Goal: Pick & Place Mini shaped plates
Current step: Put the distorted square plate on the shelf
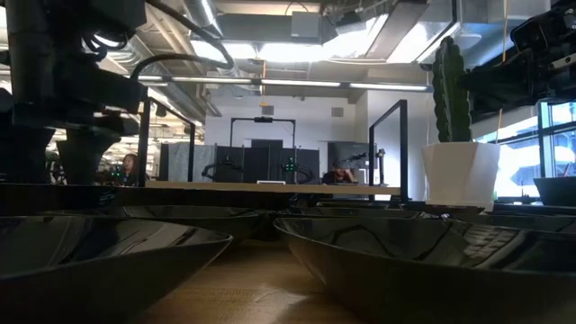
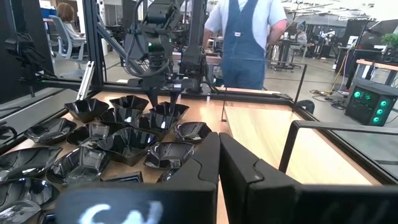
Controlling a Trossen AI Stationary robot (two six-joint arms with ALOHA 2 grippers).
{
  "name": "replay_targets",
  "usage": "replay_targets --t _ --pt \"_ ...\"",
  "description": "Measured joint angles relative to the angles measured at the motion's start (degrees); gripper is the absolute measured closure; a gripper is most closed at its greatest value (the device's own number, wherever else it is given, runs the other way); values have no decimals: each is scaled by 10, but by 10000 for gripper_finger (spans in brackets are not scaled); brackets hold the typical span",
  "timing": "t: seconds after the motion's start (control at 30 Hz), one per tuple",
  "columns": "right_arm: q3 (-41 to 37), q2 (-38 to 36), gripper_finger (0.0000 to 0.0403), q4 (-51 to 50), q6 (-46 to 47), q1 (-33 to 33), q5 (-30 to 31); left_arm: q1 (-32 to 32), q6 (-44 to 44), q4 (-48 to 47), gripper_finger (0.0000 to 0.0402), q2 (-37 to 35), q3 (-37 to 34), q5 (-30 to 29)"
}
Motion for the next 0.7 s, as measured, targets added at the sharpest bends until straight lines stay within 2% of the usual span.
replay_targets --t 0.4,0.53,0.7 --pt "0 0 395 0 0 0 0 0 -2 0 227 0 0 3" --pt "0 0 395 0 0 0 0 0 -1 0 270 0 0 3" --pt "0 0 395 0 0 0 0 0 -8 -1 349 0 0 39"
